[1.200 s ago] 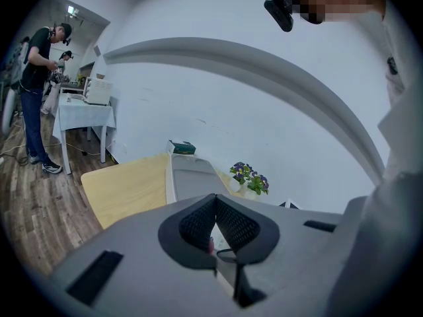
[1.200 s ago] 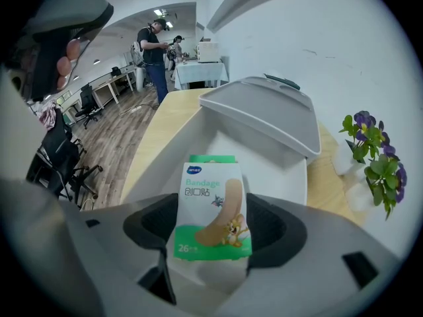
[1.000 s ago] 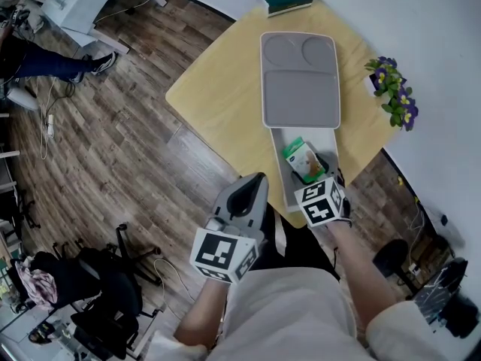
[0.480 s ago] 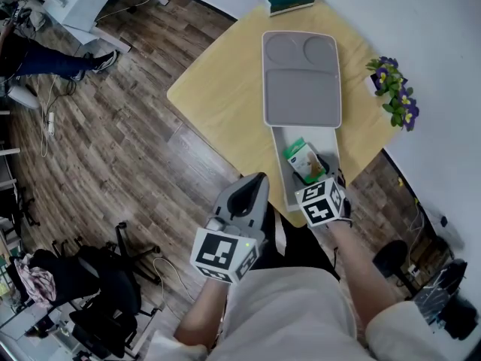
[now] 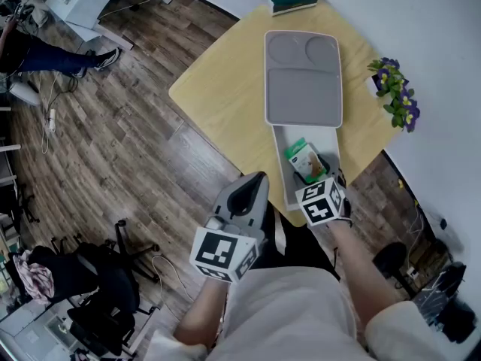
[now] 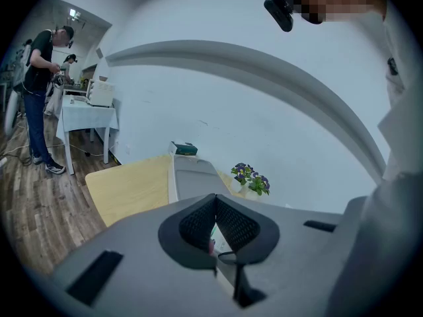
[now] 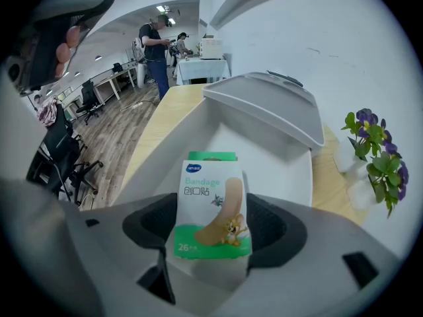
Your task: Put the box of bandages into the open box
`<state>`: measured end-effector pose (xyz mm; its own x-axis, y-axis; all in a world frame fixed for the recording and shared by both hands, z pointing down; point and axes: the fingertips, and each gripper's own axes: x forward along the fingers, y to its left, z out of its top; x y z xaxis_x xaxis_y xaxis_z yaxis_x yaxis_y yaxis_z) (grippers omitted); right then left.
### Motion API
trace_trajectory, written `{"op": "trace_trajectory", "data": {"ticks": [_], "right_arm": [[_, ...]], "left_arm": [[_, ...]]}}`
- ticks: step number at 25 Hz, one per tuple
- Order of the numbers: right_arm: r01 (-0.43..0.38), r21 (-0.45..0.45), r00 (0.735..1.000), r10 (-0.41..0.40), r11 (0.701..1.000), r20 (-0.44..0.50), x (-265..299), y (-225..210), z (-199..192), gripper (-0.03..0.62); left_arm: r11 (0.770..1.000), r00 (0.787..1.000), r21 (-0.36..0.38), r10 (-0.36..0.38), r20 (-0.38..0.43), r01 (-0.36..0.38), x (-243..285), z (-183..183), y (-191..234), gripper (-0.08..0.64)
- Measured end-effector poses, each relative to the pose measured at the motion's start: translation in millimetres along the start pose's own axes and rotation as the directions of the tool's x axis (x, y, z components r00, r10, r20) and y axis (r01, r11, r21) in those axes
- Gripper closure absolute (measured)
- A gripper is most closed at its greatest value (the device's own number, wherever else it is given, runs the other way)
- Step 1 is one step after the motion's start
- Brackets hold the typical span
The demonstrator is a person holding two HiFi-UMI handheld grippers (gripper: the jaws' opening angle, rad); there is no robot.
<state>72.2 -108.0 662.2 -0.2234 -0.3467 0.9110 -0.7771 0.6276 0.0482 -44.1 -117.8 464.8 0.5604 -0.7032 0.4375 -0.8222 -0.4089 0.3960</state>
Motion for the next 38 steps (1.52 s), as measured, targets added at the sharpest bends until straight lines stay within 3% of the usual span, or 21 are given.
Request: {"op": "trace_trajectory", "data": {"ticks": [24, 38], "right_arm": [[-0.005, -0.049, 0.998, 0.008, 0.999, 0.065, -32, -2, -3, 0.270], [0.004, -0.102, 0.989, 0.011, 0.995, 0.147, -77, -4, -15, 0.330]], "left_arm": [[1.000, 0.999, 0.013, 0.023, 0.039, -0.024, -13, -4, -32, 0.557], [0.997, 0.993, 0.057, 0.049, 0.105, -0.055, -35, 0, -72, 0.557]]}}
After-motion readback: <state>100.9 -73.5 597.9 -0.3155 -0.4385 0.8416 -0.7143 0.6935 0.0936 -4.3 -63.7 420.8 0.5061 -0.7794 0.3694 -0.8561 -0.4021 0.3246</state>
